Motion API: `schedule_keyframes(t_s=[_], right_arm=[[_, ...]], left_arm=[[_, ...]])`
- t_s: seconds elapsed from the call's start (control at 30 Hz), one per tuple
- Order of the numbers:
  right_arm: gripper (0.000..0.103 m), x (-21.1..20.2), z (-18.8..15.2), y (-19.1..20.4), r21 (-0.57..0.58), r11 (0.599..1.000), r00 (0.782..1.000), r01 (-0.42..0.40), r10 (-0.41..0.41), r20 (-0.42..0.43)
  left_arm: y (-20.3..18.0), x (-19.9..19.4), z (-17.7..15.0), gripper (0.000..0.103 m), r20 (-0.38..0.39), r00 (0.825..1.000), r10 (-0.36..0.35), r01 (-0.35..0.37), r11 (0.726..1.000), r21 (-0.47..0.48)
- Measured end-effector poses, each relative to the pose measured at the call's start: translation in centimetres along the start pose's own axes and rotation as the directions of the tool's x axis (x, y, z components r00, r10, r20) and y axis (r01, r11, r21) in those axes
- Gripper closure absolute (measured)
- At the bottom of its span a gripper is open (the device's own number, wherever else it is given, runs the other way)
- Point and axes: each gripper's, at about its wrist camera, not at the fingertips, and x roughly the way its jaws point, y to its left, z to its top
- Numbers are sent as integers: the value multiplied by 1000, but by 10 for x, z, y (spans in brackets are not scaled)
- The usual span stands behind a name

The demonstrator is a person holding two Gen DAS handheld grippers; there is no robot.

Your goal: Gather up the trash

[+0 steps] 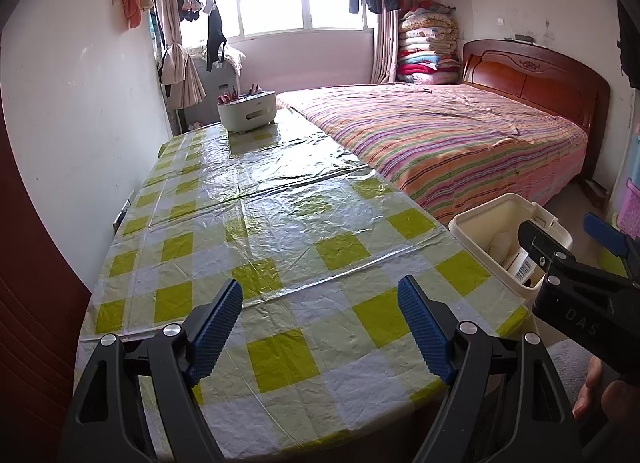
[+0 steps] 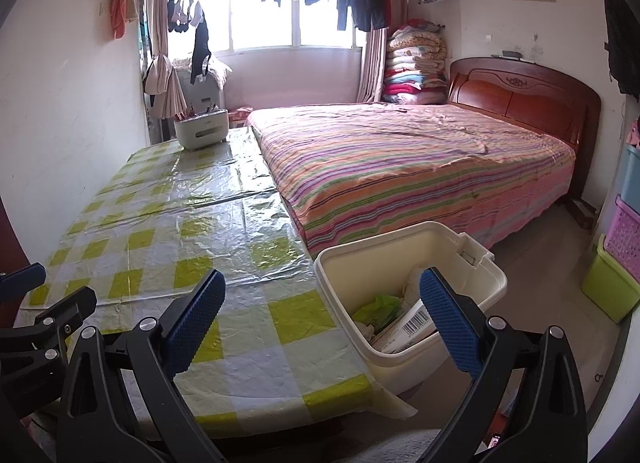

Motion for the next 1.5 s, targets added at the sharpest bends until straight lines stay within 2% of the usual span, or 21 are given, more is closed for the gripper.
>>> schedule_keyframes(t_s=[0.5, 0.8, 1.5], right_arm=[[7, 20, -5, 8, -18, 999, 999, -27, 27, -38], [7, 28, -4, 10, -20, 999, 998, -38, 37, -49], [7, 44, -4, -13, 38, 998, 996, -47, 50, -75]], left_arm=[[4, 17, 3, 25, -40, 999, 6, -6, 1000, -2], [2, 23, 2, 25, -58, 998, -13, 14, 1000, 11], [-13, 40, 6, 25, -114, 993, -32, 34, 999, 15]])
